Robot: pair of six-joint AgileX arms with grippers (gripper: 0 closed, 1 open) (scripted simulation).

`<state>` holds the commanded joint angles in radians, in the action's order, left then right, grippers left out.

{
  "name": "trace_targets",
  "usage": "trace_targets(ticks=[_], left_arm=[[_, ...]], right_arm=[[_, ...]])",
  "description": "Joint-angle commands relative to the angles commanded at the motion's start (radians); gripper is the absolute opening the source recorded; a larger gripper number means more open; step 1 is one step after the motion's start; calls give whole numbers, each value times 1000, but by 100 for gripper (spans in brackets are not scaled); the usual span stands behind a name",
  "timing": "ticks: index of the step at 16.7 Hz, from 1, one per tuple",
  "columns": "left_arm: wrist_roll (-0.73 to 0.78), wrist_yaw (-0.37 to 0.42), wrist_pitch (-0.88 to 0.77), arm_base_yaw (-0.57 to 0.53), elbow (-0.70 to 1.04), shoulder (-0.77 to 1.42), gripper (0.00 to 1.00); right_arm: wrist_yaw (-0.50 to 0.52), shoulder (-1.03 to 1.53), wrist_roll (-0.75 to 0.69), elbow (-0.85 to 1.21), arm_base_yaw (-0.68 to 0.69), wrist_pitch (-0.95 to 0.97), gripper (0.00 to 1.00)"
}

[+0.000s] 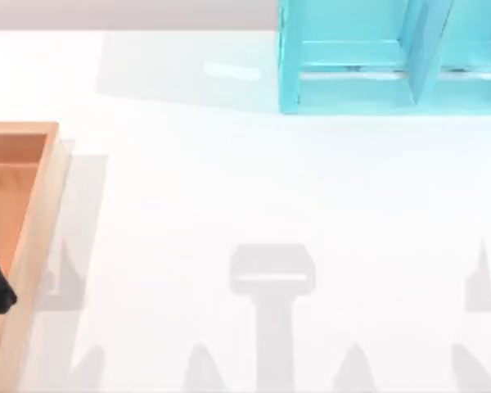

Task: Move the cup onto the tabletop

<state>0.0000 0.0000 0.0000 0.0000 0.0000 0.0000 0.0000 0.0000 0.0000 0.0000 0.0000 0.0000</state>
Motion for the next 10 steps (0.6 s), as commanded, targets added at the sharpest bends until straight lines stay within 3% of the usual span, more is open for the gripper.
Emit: trace_targets(ticks=[5, 10], left_arm=[[15, 0, -64, 13, 64, 65, 100], [74, 1, -338, 66, 341, 375, 100]], right_arm=[[0, 0, 0, 0, 0, 0, 100], [0, 0, 0, 0, 0, 0, 100]])
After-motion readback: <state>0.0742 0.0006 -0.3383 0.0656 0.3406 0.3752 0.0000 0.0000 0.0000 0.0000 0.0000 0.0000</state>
